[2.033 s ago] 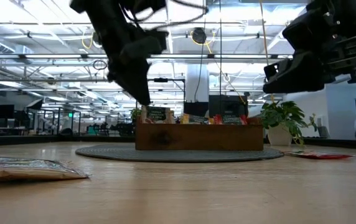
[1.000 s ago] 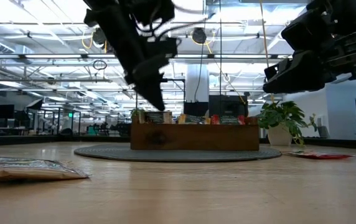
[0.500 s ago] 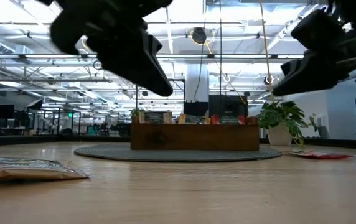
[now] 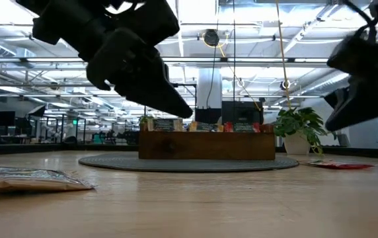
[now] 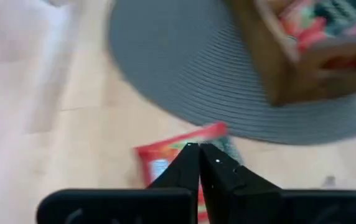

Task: Pick & Place Tea
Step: Put the top red tea sachet into the right section of the wooden organizer

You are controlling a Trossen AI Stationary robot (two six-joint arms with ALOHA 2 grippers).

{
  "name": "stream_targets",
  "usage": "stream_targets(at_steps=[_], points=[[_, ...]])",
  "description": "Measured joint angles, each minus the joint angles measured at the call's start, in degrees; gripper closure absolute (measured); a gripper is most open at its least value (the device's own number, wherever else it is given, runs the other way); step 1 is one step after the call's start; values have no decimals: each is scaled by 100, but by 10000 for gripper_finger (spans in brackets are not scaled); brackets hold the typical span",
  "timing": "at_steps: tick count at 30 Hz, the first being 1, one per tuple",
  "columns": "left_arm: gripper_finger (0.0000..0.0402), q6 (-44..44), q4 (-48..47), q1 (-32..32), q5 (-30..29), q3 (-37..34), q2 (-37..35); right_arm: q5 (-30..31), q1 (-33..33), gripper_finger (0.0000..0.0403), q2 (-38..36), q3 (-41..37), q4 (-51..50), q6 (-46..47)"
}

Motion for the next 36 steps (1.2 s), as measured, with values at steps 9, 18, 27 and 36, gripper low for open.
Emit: stream_targets(at_steps=[9,18,27,36], points=[[376,-163,259,28,7,-1,0,-94,35,399,371,-24,-3,380],[376,-159,305,29,11,-1,0,-433,50,399,1294,-26,284,1365],[376,-297,293,-58,267,-1,0,-675,252,399,2749,-21,2750,1734],[376,-336,365,-91,570,-1,0,-636,314,399,4081,437,4284,1504]])
